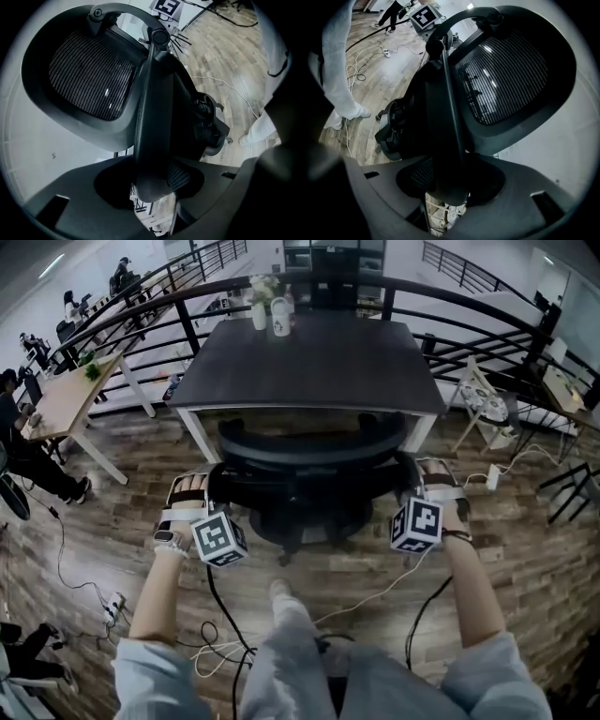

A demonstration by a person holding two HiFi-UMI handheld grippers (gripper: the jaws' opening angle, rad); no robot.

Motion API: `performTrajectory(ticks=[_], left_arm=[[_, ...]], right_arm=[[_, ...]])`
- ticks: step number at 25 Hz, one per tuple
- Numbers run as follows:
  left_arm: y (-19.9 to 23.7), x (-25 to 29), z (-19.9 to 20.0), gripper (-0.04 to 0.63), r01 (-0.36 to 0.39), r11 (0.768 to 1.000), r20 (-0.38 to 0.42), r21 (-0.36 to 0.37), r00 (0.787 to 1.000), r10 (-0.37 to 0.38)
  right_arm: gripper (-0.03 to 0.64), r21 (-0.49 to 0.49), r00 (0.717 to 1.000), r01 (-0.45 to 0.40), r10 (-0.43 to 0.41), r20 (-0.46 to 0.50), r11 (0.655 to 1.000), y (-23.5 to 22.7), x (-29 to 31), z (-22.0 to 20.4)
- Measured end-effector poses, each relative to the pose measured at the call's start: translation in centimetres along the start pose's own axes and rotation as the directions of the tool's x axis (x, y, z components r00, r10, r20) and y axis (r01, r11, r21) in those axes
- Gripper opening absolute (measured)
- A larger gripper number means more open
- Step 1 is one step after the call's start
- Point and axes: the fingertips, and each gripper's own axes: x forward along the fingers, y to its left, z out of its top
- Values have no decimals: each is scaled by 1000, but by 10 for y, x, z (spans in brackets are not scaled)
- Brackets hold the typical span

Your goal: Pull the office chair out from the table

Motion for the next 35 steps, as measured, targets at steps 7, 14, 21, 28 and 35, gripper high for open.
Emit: performTrajectory(ticks=[7, 14, 21, 28, 35], left_arm=[[-12, -30, 6, 198, -7, 1000, 31, 16, 999, 7], [-23, -47, 4, 199, -15, 1000, 30, 19, 999, 14], [-27, -62, 8, 199, -28, 999, 57, 38, 998, 26], [-36, -75, 18, 199, -32, 999, 90, 44, 996, 28], [-34, -76, 20, 199, -44, 999, 96, 28, 995, 41]], right_arm=[[190, 5, 1000, 24, -24, -17, 1000, 18, -34, -5], [190, 23, 998, 47, -46, -33, 999, 34, -68, -3], [190, 9, 996, 67, -66, -55, 998, 43, -92, -3], [190, 11, 994, 80, -79, -78, 997, 51, -104, -13], [190, 3, 993, 88, -87, -79, 996, 48, -107, -14]])
